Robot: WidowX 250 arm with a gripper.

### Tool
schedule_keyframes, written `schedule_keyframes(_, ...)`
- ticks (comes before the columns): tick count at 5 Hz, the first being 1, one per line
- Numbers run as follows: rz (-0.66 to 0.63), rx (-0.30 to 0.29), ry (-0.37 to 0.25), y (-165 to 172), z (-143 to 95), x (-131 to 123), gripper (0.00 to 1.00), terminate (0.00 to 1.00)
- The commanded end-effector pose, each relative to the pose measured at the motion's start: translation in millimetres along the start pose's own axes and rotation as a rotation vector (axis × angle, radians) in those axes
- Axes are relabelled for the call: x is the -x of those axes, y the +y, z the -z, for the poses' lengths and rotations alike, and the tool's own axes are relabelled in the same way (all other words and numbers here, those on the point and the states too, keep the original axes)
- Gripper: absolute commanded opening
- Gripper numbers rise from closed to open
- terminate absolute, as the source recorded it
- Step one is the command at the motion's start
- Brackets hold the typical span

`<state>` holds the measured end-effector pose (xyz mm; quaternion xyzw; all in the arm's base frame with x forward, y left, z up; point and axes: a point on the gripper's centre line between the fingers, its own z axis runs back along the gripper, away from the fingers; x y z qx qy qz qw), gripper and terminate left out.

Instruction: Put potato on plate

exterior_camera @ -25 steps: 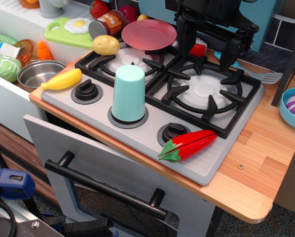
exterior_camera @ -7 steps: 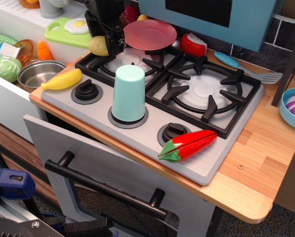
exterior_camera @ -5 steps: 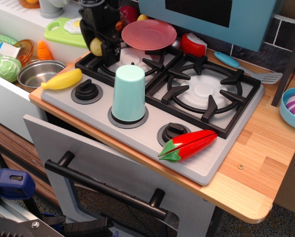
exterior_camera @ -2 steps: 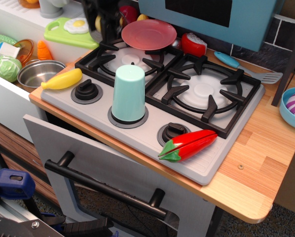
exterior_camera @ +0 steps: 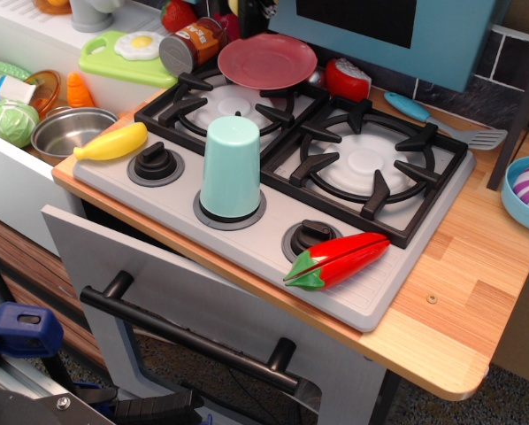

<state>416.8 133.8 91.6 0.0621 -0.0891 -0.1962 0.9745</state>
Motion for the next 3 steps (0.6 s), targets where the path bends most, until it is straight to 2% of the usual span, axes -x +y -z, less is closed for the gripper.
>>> schedule_keyframes(1, 0.011, -0.029, -0.069, 6.6, -21.2, -11.6, 1.00, 0.00)
schedule_keyframes(2, 0.011, -0.029, -0.069, 6.6, -21.2, -11.6, 1.00, 0.00)
schedule_keyframes(3, 0.011, -0.029, -0.069, 6.6, -21.2, -11.6, 1.00, 1.00)
